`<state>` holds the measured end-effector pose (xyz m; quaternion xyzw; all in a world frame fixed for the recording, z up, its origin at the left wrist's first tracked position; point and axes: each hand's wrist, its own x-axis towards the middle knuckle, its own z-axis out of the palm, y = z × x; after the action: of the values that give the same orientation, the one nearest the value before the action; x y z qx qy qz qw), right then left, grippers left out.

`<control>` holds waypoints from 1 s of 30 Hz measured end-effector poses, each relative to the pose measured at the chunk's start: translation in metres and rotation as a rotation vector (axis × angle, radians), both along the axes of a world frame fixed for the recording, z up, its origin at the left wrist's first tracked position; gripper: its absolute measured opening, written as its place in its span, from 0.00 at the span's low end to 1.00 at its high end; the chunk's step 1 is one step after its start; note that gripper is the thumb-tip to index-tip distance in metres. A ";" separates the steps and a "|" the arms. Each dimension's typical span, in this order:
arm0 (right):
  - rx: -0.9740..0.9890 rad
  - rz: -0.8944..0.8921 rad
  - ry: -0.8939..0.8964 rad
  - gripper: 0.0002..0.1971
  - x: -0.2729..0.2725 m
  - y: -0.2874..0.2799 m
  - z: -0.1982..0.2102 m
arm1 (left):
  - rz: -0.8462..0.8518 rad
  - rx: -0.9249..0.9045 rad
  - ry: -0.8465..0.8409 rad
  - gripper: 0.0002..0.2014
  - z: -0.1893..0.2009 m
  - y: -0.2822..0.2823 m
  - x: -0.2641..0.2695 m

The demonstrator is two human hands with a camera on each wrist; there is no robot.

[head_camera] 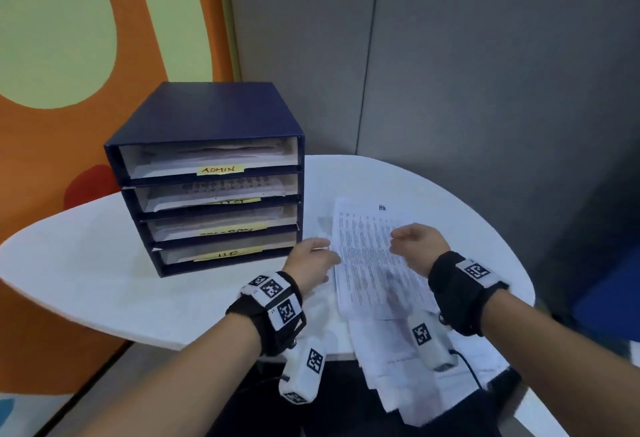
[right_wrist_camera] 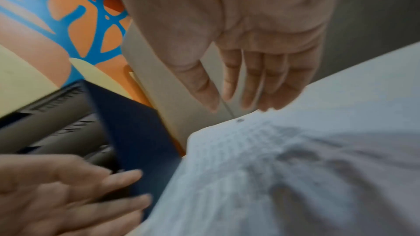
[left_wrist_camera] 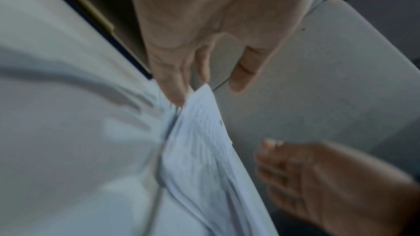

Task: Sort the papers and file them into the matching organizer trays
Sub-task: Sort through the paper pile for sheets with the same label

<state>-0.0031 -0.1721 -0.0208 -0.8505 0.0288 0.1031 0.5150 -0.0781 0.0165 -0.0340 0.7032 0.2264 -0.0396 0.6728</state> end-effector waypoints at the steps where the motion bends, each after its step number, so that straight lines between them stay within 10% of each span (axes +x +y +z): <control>1: -0.123 -0.033 0.012 0.16 0.003 -0.015 -0.004 | 0.030 -0.020 0.040 0.18 -0.003 -0.007 0.008; 4: -0.396 -0.080 0.143 0.34 0.001 -0.049 -0.017 | 0.041 -0.056 0.171 0.25 -0.009 -0.025 0.023; 9: -0.291 -0.001 0.254 0.42 -0.003 -0.065 -0.035 | 0.068 0.068 0.201 0.39 -0.020 -0.041 0.029; 18: -0.229 0.008 0.165 0.34 -0.007 -0.069 -0.045 | -0.011 0.167 0.105 0.06 -0.030 -0.046 0.018; 30: -0.780 0.214 0.121 0.51 -0.016 -0.063 -0.054 | -0.856 0.327 0.576 0.16 -0.012 -0.033 -0.023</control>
<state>-0.0187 -0.2348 -0.0748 -0.9726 0.0072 0.1873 0.1374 -0.1014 -0.0169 -0.0458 0.7888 0.0983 -0.4655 0.3891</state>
